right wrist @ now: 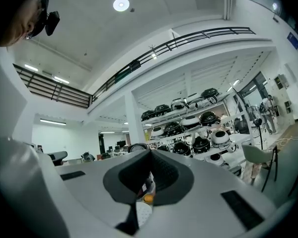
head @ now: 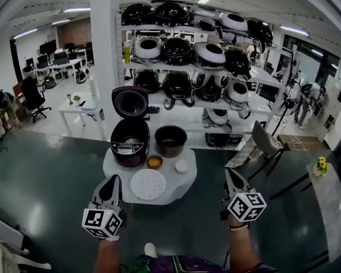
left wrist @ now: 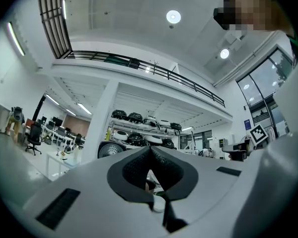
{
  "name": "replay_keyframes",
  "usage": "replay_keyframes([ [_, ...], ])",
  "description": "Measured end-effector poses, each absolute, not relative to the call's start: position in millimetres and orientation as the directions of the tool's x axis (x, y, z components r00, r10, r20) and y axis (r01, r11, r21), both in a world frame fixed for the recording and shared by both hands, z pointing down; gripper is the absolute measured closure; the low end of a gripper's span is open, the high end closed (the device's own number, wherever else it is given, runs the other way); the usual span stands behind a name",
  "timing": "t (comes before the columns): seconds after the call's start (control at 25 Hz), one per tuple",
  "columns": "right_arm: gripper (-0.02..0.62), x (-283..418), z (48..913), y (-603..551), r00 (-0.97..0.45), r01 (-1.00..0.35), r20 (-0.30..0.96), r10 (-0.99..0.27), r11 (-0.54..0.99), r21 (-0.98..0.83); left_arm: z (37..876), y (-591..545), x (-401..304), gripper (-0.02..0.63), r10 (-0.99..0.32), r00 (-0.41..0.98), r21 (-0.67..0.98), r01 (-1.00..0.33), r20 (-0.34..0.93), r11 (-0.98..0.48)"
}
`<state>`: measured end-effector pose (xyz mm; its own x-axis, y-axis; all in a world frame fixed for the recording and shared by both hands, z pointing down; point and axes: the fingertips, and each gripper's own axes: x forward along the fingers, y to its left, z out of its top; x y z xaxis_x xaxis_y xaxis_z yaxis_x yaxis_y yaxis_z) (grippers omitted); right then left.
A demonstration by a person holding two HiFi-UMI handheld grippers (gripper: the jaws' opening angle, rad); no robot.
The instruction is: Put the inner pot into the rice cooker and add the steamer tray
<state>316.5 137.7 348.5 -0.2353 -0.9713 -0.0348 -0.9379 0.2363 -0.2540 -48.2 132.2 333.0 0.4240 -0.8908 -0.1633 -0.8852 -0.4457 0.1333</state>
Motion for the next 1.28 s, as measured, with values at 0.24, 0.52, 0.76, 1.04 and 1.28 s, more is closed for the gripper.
replay_keyframes([
  [0.24,0.591,288.7,347.8,80.9,-0.205,-0.949,-0.014,-0.979,0.203,-0.243,334.1,69.9,-74.9,0.584,-0.884,0.445,0.116,-0.88,-0.141,-0.461],
  [0.52,0.59,235.8,351.4,19.8,-0.188,-0.954,-0.016,-0.982,0.186,-0.236,340.2,10.6,-108.8,0.584,-0.865,0.485,0.115,-0.859,-0.127,-0.499],
  [0.76,0.589,210.6,363.0,-5.7,-0.173,-0.962,-0.008,-0.985,0.171,-0.212,344.3,-23.2,-128.5,0.584,-0.851,0.504,0.112,-0.846,-0.148,-0.521],
  [1.04,0.589,197.0,372.6,-25.6,-0.179,-0.965,0.038,-0.983,0.167,-0.203,354.9,-40.7,-129.9,0.584,-0.833,0.537,0.18,-0.813,-0.135,-0.554],
  [1.28,0.589,192.2,376.3,-53.0,-0.203,-0.96,0.023,-0.979,0.194,-0.201,355.0,-52.5,-127.6,0.584,-0.833,0.537,0.183,-0.813,-0.134,-0.553],
])
